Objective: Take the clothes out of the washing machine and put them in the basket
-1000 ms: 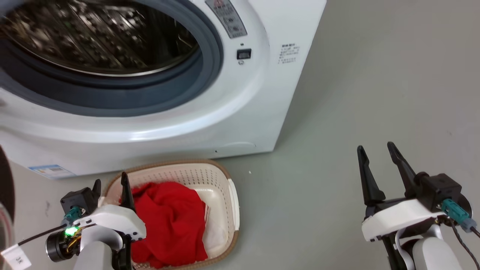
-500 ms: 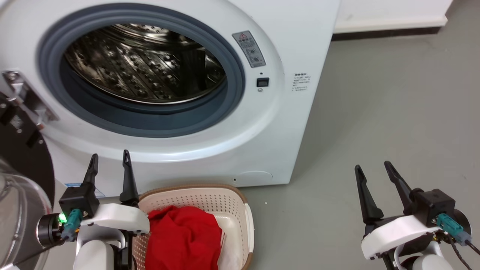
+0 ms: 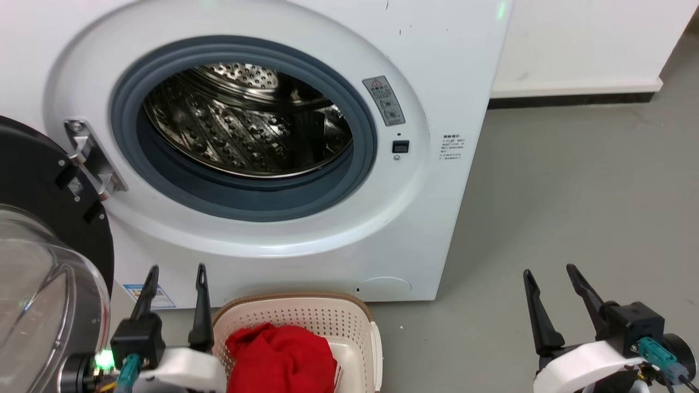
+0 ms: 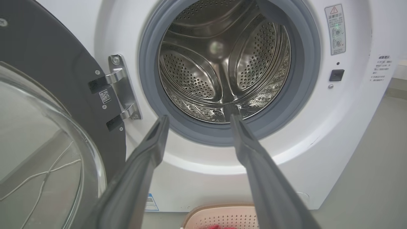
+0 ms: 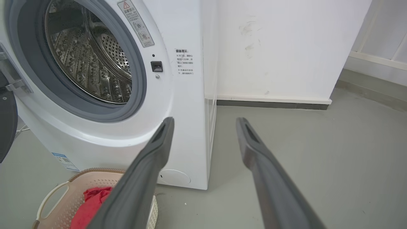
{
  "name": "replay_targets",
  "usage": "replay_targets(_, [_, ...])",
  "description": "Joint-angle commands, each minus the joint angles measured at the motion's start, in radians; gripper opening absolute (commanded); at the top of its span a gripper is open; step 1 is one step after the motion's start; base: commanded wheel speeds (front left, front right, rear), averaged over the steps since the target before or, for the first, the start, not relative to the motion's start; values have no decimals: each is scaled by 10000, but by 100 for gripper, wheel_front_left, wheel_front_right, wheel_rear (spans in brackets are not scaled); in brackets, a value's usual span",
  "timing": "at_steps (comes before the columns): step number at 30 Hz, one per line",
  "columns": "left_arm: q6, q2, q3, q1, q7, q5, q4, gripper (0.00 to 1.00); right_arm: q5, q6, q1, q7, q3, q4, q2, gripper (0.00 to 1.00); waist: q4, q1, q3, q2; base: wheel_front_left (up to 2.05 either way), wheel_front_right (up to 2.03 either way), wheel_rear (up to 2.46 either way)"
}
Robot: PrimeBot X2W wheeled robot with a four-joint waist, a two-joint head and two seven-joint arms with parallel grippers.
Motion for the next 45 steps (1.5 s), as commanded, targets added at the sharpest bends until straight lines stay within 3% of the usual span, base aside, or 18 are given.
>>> replay_targets(1, [44,33,10,190,60,32,-89,100,-56,-7,145,17,0,-66,1,100,43,1,-99,-1,0,0,0])
replay_targets(13, [-44,44,-203,671,644,-246,-407,100,-196,-7,456,211,54,-417,1,100,-33,1,-321,-1,0,0,0])
replay_targets(39, [100,177,-289,400,558,-670,-217,100,-16,-7,368,152,108,-317,1,100,-107,1,-261,-1,0,0,0])
replay_targets(40, [58,147,-283,497,593,-661,-207,0,-28,0,361,190,98,-332,2,0,-107,2,-262,-1,0,0,0])
replay_targets(45, [4,93,-112,393,835,-1209,189,0,628,0,424,179,128,-148,-8,0,-93,2,-258,-1,0,0,0])
